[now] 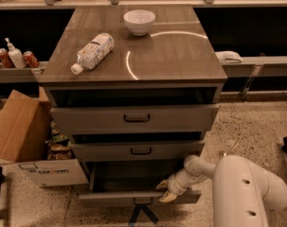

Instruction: Open bottom drawer

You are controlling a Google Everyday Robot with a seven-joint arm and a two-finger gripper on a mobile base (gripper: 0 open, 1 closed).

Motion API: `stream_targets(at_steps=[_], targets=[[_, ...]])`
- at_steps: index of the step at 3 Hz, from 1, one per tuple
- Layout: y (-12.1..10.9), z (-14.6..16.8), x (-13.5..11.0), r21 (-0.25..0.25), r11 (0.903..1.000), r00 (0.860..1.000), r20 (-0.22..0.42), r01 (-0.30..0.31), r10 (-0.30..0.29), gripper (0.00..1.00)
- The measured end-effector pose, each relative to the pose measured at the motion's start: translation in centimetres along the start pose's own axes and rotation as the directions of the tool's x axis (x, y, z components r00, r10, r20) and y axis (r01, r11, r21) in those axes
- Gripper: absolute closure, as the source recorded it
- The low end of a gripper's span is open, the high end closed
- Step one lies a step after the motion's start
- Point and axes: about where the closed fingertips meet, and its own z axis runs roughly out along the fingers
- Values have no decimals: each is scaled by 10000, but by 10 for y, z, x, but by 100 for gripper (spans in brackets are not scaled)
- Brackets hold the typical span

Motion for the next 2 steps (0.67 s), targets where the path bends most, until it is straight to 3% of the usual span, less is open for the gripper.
stream_targets(at_steps=[1,2], targets=[[6,-3,-2,-87,9999,10000,60,61,-61,86],[25,-6,-6,119,9999,9986,518,-107,101,100]])
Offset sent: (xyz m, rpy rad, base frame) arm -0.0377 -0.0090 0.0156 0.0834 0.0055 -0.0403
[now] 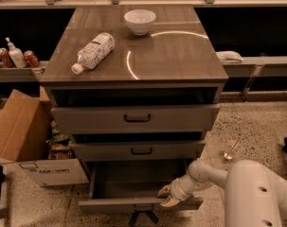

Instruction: Open bottom drawer

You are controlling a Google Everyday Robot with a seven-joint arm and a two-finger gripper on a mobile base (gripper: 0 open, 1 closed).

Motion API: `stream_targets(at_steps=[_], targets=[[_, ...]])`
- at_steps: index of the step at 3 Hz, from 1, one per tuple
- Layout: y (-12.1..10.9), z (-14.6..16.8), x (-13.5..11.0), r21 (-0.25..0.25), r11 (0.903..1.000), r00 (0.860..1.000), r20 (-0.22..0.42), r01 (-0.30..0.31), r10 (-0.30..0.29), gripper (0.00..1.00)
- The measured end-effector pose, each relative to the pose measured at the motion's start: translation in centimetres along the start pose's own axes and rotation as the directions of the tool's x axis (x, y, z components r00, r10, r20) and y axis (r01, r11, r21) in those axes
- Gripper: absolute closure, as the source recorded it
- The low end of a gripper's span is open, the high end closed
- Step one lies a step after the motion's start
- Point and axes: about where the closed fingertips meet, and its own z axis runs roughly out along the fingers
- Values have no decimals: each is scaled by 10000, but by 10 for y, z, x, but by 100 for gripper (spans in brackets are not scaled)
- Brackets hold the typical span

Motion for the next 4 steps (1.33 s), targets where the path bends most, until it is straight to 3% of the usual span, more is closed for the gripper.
stream_targets(at_steps=[2,3,4], targets=[[59,13,-17,328,9960,9954,496,-834,817,100],[62,14,-19,317,9955,9947,534,-895,877,100],[62,14,-19,317,9955,9947,534,-895,877,81]])
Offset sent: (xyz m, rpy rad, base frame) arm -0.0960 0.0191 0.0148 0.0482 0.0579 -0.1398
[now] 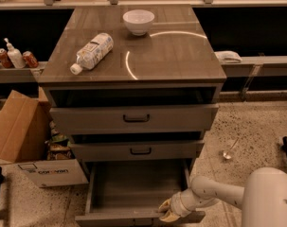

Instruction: Open bottom drawer

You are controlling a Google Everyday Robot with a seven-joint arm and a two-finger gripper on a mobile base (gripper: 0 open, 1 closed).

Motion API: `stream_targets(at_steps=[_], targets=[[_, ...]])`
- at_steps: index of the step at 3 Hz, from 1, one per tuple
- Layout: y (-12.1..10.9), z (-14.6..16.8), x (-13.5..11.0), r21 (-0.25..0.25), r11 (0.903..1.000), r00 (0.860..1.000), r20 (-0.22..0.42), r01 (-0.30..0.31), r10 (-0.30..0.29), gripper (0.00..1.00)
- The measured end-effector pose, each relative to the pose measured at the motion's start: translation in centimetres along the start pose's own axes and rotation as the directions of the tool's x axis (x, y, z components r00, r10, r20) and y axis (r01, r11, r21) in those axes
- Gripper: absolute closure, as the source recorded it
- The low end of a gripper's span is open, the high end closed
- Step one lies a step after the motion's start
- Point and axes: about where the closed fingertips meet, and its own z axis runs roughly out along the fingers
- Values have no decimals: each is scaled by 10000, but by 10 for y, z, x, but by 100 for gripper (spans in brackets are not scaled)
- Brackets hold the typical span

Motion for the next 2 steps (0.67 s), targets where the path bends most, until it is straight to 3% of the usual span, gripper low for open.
stream_targets(at_steps=[2], targets=[[0,0,0,-4,10000,10000,2,-1,1,26]])
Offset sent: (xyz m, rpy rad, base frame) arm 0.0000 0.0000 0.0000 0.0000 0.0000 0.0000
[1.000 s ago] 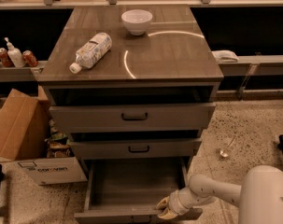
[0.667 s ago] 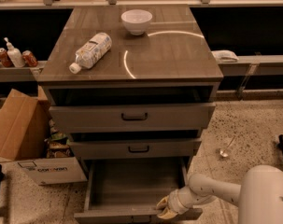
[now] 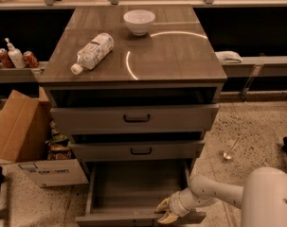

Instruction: Open bottom drawer

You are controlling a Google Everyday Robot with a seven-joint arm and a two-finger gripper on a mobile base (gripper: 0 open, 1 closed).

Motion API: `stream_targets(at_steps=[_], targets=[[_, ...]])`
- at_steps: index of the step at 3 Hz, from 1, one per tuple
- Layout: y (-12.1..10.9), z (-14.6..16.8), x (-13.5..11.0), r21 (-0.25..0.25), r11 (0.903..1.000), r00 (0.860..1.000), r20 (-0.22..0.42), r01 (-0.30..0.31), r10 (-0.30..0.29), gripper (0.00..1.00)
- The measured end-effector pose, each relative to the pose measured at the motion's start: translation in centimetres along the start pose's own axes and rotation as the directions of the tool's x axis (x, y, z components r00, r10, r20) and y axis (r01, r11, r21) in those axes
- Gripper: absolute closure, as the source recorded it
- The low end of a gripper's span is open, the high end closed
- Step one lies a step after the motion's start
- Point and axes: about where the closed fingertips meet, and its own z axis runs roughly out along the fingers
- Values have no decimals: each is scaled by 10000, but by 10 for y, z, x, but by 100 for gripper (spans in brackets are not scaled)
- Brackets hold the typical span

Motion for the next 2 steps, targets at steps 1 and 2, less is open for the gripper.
stream_targets(at_steps=[1,2], targets=[[1,2,0,-32,10000,10000,20,-6,6,3],[-2,-12,1,15,10000,9999,112,63,-63,0]])
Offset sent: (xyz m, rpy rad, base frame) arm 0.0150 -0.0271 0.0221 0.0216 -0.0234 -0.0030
